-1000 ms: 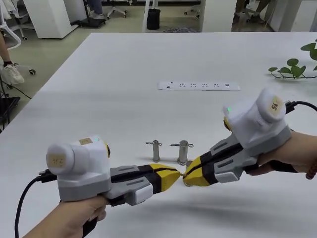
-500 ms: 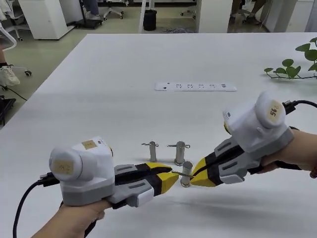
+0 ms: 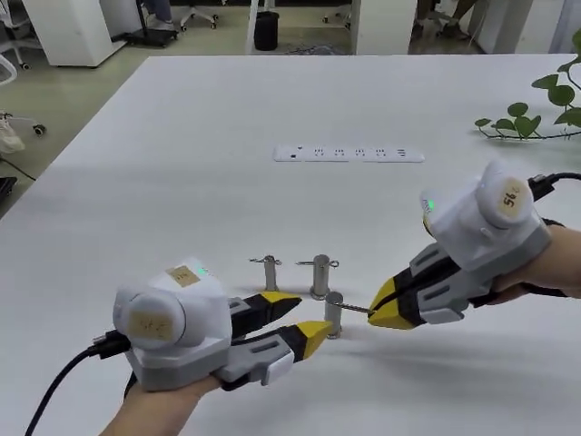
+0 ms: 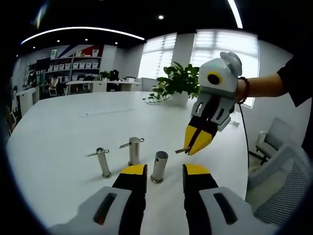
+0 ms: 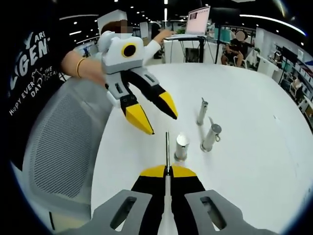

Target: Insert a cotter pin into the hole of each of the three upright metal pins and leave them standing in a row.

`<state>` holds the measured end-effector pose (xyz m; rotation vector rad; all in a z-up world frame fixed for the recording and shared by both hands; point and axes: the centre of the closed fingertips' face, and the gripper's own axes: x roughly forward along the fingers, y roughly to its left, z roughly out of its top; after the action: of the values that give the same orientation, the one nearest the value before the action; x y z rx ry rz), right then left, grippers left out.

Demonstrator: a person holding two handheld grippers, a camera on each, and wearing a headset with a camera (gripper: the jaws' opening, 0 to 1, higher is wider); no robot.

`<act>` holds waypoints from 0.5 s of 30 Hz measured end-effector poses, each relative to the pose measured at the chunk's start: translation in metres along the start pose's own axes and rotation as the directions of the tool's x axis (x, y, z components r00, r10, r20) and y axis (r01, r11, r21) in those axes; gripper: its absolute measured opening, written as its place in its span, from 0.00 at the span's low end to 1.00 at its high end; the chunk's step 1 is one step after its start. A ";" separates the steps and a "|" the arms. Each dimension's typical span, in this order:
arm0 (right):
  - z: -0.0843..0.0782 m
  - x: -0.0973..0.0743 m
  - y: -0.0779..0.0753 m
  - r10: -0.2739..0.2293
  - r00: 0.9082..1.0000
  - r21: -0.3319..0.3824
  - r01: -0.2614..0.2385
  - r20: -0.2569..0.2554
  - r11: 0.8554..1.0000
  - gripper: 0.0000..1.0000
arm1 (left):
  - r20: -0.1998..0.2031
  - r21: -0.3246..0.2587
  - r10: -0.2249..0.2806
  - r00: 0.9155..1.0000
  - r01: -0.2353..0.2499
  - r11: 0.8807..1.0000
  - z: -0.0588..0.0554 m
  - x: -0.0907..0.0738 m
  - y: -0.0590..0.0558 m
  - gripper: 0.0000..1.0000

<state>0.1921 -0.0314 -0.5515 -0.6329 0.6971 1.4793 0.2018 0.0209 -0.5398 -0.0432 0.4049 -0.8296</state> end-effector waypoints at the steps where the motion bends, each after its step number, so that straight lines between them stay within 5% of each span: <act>1: -0.001 0.000 -0.001 -0.003 1.000 -0.001 0.003 -0.005 1.000 0.00 | -0.001 0.000 0.007 1.000 -0.007 1.000 0.000 0.002 0.000 0.27; 15: -0.022 0.000 -0.015 -0.036 0.997 -0.013 0.035 -0.075 0.999 0.00 | -0.039 -0.016 0.053 0.998 -0.054 0.998 -0.014 0.025 0.006 0.27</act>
<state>0.2063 -0.0474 -0.5667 -0.7090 0.7324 1.4336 0.2162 0.0086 -0.5625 -0.0320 0.4478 -0.7754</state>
